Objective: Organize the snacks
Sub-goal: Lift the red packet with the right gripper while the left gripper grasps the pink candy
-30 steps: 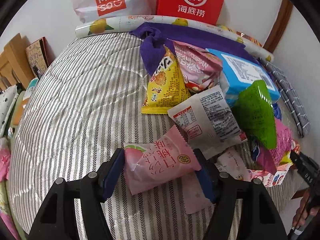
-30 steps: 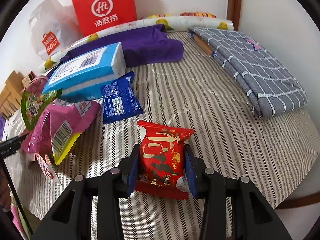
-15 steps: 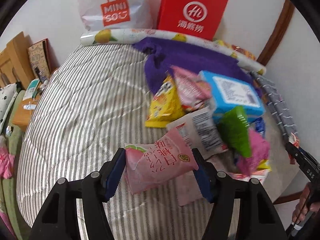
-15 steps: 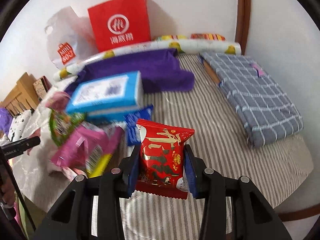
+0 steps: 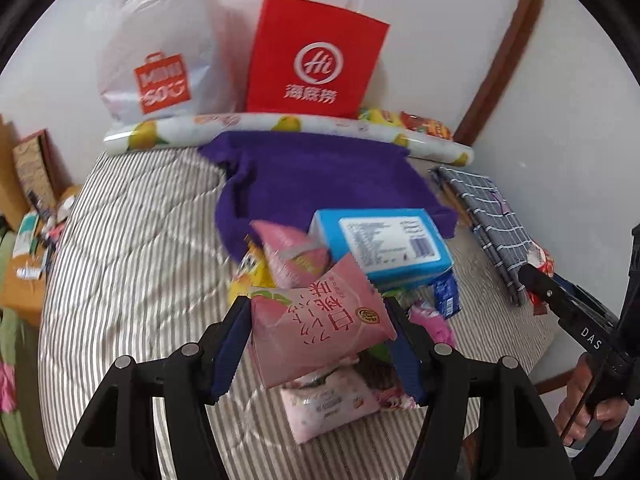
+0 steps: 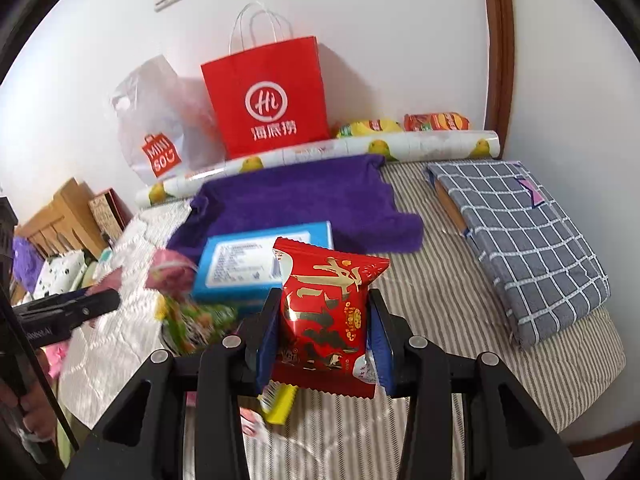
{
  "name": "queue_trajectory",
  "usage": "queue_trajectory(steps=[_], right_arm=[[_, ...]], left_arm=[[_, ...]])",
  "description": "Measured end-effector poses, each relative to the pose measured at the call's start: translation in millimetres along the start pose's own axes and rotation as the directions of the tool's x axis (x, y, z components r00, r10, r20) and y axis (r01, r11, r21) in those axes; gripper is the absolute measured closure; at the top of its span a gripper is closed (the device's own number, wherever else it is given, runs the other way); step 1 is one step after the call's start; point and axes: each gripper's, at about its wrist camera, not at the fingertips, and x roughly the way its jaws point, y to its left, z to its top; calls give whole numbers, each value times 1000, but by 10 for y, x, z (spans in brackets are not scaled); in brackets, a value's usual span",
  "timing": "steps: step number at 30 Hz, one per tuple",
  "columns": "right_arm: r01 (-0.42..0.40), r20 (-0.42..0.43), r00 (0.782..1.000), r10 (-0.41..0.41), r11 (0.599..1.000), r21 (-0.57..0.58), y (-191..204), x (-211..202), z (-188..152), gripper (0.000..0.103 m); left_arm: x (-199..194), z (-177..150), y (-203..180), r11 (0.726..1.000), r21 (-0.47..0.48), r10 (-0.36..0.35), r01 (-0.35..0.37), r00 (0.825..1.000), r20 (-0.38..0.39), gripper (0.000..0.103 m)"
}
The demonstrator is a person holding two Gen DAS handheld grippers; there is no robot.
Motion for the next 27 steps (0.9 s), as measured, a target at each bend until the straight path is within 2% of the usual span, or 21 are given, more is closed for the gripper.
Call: queue_trajectory(steps=[6, 17, 27], right_arm=[[17, 37, 999, -18, 999, 35, 115, -18, 217, 62], [42, 62, 997, -49, 993, 106, 194, 88, 421, 62], [61, 71, 995, -66, 996, 69, 224, 185, 696, 62]], left_arm=[[84, 242, -48, 997, 62, -45, 44, 999, 4, 40], [293, 588, 18, 991, 93, -95, 96, 995, -22, 40], [382, 927, -42, 991, 95, -91, 90, 996, -1, 40]])
